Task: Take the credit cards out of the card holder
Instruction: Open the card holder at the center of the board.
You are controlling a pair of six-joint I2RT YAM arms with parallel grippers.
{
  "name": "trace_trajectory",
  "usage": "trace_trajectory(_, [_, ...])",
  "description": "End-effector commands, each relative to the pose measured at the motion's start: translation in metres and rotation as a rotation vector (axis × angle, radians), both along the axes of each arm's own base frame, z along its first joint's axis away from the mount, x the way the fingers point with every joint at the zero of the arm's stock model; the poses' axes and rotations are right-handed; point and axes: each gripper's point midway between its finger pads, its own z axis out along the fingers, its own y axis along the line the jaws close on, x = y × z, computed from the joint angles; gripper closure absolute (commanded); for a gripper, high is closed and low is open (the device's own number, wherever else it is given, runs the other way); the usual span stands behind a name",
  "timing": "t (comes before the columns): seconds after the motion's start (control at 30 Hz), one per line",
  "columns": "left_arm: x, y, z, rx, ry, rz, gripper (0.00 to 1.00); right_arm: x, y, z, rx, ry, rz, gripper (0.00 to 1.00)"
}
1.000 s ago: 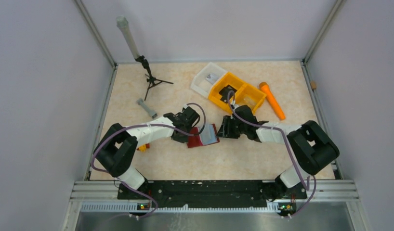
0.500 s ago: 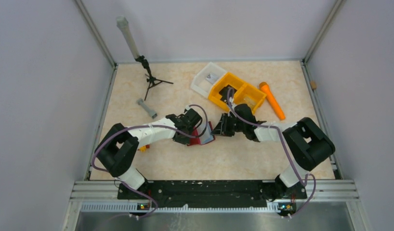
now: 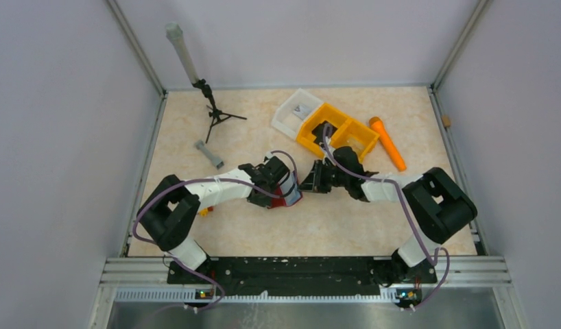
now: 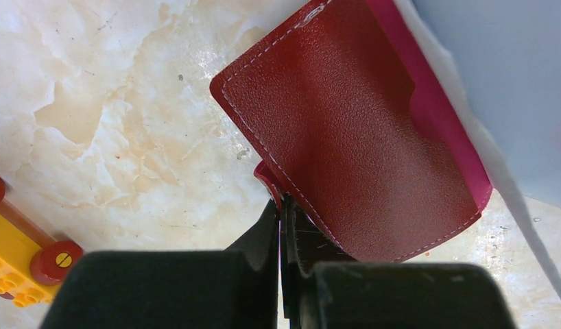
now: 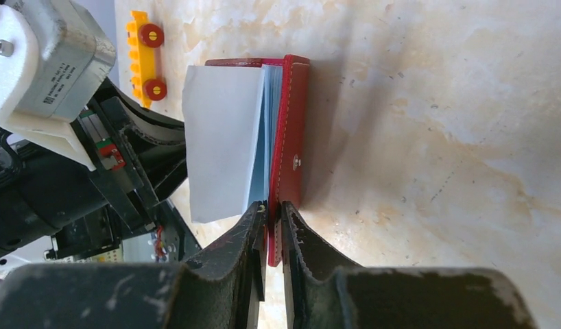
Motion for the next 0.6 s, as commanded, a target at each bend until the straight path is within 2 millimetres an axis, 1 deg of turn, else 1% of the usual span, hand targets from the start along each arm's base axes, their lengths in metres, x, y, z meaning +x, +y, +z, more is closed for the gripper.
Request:
trace_trajectory(0.0, [0.0046,-0.0125,0.0063,-0.035,-0.018,0.004,1.0,0.0044,0.0216,0.0396,0.061,-0.101,0.057,0.86])
trace_trajectory(0.1, [0.0042,-0.0131,0.0054,-0.033,-0.015,0.002,1.0,0.0023,0.0241,0.0426,0.065,-0.106,0.065,0.86])
trace_trajectory(0.2, [0.0028,-0.0148,0.0052,-0.034,-0.013,-0.003,1.0,0.0008,0.0261,0.0448,0.062,-0.115,0.071,0.8])
trace_trajectory(0.37, [0.0024,-0.0148,0.0068,-0.03,-0.017,-0.004,1.0,0.0017,0.0254,0.0387,0.015,-0.114,0.068,0.8])
trace_trajectory(0.47, [0.0018,-0.0143,0.007,-0.029,-0.017,-0.004,1.0,0.0008,0.027,0.0398,0.004,-0.125,0.07,0.8])
trace_trajectory(0.5, [0.0018,-0.0146,0.0068,-0.028,-0.017,-0.005,1.0,-0.0002,0.0281,0.041,0.005,-0.128,0.073,0.77])
trace_trajectory(0.57, [0.0021,-0.0147,0.0065,-0.028,-0.016,-0.005,1.0,-0.0014,0.0301,0.044,0.012,-0.137,0.077,0.68])
